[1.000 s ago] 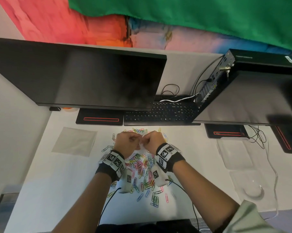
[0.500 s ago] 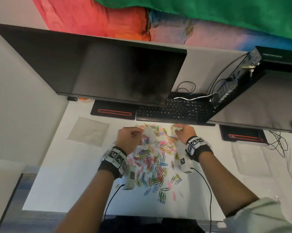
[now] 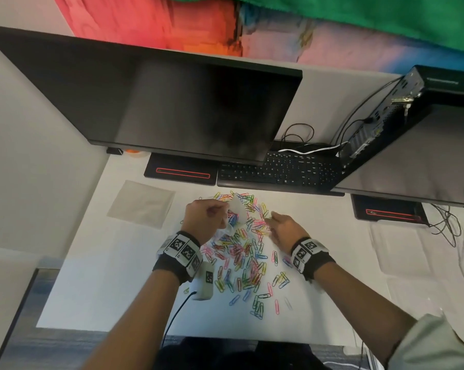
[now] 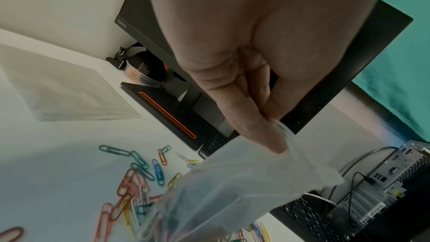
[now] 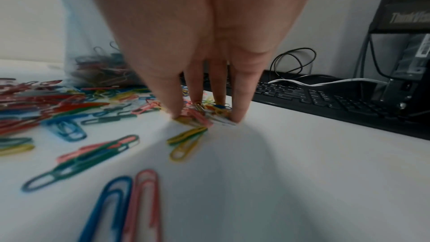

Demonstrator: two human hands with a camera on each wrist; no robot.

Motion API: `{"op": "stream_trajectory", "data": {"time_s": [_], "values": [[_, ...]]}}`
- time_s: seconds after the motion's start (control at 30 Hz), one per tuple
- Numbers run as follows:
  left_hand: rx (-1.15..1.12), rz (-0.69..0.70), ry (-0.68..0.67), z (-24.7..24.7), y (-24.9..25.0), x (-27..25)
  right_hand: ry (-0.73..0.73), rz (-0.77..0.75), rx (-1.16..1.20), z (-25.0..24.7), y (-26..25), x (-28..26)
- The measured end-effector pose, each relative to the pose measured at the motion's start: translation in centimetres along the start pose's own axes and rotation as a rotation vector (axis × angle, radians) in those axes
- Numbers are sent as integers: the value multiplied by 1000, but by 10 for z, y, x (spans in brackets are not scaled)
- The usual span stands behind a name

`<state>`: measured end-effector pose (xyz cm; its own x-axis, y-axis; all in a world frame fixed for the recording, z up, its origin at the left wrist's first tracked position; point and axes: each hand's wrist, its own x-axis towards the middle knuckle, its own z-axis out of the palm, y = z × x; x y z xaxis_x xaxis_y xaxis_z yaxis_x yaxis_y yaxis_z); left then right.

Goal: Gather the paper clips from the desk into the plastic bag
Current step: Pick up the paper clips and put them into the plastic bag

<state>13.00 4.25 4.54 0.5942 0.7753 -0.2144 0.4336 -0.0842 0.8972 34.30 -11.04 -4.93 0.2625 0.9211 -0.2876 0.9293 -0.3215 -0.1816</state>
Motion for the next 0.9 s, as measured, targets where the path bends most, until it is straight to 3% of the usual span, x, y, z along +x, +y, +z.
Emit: {"op": "stream_trajectory", "data": {"time_s": [0.13,0.23,0.43,0.5,0.63,0.73,0.9], "values": [[8,16,-29,5,3,0,58,25,-14,-2,-3,6],[11,20,-38,6,3,0,84,196,123,-12,-2,10],[6,31,-32,7,0,0,270,614,934,-41,5,-4],[14,44,-31,7,-1,0,282,629,1193,-56,-7,-12],[2,34,-45,13,-1,2,198,457,1601,-80,-49,-20],[-14,18,-73,19,2,2,139,405,1618,-79,-74,-16],[33,55,-74,23,5,2,153,493,1410,-67,-92,-2]]}}
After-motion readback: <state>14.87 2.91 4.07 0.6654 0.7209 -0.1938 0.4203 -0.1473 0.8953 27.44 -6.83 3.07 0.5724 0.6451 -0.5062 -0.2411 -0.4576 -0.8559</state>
